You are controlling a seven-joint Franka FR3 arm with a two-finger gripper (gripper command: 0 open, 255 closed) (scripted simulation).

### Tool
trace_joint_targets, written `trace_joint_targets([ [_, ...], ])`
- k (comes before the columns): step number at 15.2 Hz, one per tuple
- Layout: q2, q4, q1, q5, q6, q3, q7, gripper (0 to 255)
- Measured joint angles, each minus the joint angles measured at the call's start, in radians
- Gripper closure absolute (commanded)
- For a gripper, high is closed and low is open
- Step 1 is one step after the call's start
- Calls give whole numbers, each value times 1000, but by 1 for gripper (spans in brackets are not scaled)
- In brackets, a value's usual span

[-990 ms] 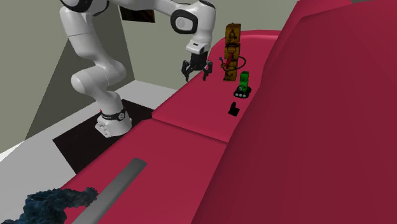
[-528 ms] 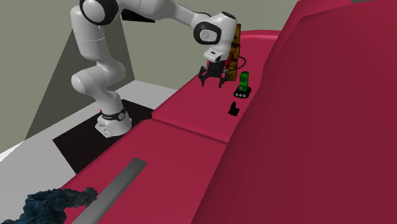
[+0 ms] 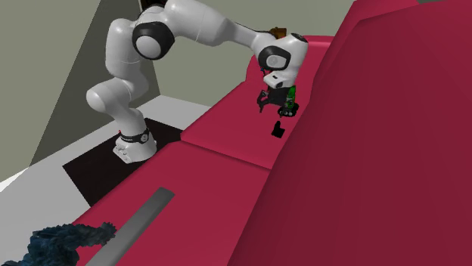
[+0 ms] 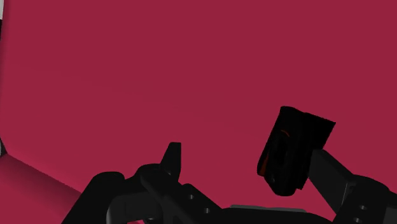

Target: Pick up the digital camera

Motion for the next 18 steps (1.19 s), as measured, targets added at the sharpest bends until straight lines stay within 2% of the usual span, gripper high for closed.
trace_joint_targets([
  [1, 59, 77, 25, -15, -22, -18, 32, 0],
  [3, 128, 164, 53, -26, -43, -42, 81, 0],
  [7, 169, 184, 63, -36, -21, -56, 97, 0],
  [11, 172, 160, 63, -44, 27, -59, 101, 0],
  [12, 172, 161, 63, -45, 29, -60, 101, 255],
  [18, 172, 153, 61, -41, 27, -59, 102, 255],
])
